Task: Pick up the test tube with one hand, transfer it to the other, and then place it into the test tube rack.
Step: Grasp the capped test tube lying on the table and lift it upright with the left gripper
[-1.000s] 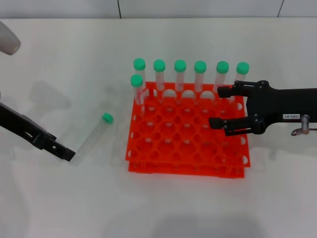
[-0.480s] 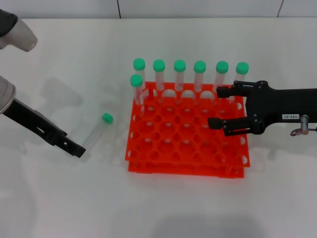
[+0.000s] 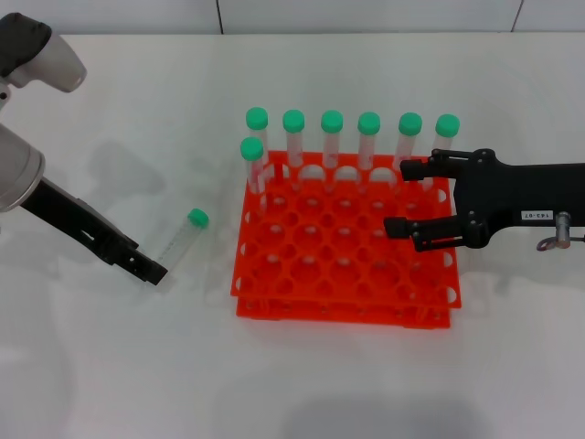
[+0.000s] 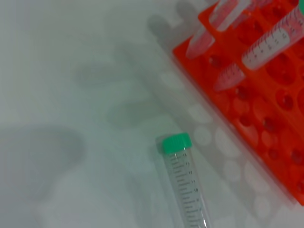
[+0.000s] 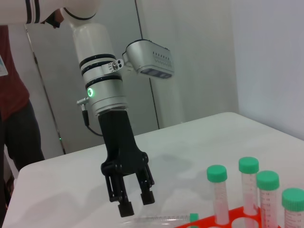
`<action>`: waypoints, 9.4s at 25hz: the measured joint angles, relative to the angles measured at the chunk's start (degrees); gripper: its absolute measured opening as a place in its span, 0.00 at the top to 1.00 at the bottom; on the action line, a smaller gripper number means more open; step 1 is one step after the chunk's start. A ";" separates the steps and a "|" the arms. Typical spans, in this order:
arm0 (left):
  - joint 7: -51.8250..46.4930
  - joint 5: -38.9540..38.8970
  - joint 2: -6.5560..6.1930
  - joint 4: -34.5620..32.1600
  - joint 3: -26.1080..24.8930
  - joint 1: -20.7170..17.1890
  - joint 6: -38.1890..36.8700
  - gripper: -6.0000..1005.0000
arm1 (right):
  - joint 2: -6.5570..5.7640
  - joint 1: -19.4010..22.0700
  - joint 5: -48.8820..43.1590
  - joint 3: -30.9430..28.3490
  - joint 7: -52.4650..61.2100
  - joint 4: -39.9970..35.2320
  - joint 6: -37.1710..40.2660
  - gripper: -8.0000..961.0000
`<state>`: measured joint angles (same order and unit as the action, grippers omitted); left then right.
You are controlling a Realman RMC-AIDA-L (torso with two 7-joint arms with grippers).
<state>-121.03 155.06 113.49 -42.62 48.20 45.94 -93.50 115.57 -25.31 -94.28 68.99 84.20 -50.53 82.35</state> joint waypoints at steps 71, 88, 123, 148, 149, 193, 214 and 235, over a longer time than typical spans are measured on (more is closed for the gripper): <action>-0.81 1.08 0.94 1.40 3.57 0.72 1.25 0.63 | 0.10 0.53 0.07 0.00 -0.46 0.17 -0.08 0.09; -0.86 1.34 0.94 1.41 3.56 0.38 2.18 0.67 | 0.09 0.62 0.07 0.00 -0.62 0.18 -0.08 0.09; -0.79 1.36 1.03 2.03 5.06 0.82 2.40 0.75 | 0.09 0.53 0.07 -0.18 -0.61 0.17 0.07 0.09; -0.75 1.46 1.03 2.02 5.06 0.61 2.76 0.80 | 0.09 0.62 0.06 -0.45 -0.61 -0.05 0.28 0.09; -0.74 1.46 1.03 2.02 5.08 0.59 2.82 0.80 | 0.09 0.62 0.06 -0.44 -0.61 -0.06 0.28 0.09; 0.27 -1.26 1.14 0.75 4.61 -0.08 6.13 0.96 | -0.15 1.11 1.45 -0.44 -0.88 -0.23 0.49 0.09; -0.13 -1.45 0.93 0.70 4.68 -0.77 5.58 0.68 | -0.09 1.59 1.59 -0.44 -0.88 -0.43 0.54 0.09; 0.19 -0.15 1.00 0.70 5.06 -0.42 6.76 0.68 | 0.00 1.58 2.29 -0.08 -0.88 -0.44 0.62 0.09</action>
<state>-120.83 154.91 114.49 -41.92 53.26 45.51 -86.74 115.58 -23.73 -91.99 68.91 83.32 -50.97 82.96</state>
